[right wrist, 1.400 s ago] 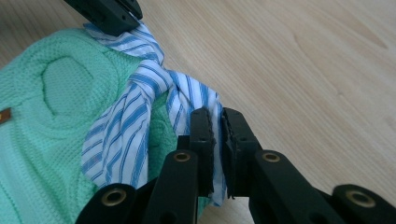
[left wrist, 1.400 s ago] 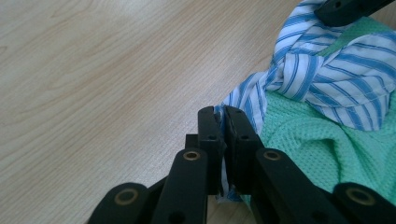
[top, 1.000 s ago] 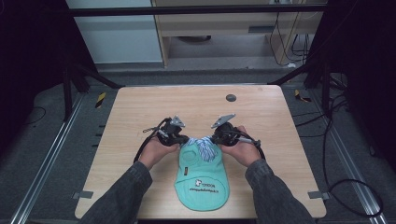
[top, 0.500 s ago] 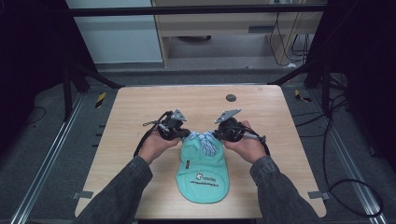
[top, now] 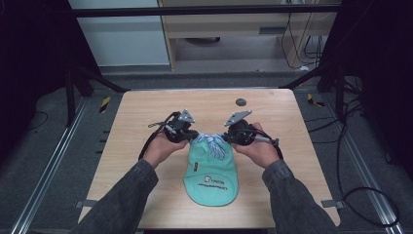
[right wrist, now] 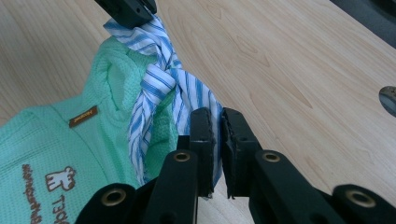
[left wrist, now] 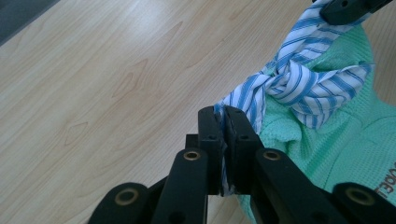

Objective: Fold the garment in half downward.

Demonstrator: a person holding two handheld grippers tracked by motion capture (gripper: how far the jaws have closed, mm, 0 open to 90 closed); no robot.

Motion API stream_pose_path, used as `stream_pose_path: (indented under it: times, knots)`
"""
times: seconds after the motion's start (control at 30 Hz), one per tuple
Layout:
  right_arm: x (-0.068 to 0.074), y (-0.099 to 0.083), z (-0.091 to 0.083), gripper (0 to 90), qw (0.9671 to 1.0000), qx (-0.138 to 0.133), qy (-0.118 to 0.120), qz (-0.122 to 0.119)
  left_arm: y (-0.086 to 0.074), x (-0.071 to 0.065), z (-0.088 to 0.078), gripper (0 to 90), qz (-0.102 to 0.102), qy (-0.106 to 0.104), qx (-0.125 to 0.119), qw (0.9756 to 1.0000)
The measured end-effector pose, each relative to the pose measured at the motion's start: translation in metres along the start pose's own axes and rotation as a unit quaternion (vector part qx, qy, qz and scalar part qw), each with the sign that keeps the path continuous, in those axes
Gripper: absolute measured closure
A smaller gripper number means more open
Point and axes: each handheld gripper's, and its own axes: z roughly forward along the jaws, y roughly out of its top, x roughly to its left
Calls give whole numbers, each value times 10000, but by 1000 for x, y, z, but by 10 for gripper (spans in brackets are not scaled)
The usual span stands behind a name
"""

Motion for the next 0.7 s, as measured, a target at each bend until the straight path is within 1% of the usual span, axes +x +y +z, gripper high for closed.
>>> stream_pose_path:
  times: [0.13, 0.23, 0.3, 0.47, 0.53, 0.7]
  knots:
    - [-1, 3, -3, 833, 10000, -4, -30, -69, 5, -1, -4, 863, 71, 44, -7, 10000]
    - [-1, 4, -4, 833, 10000, -10, -41, -59, 7, -1, -6, 863, 97, 66, -12, 9999]
    - [-3, 6, -5, 833, 9999, 0, -73, -105, 10, -1, -9, 864, 136, 87, -35, 9999]
    - [-5, 9, -7, 833, 9999, -5, -109, -134, 13, -1, -12, 864, 184, 122, -55, 9997]
    - [-5, 10, -8, 833, 9998, -17, -117, -137, 15, -1, -14, 863, 182, 149, -99, 9997]
    - [-5, 12, -9, 833, 9997, -17, -148, -188, 16, 0, -17, 864, 192, 155, -117, 9996]
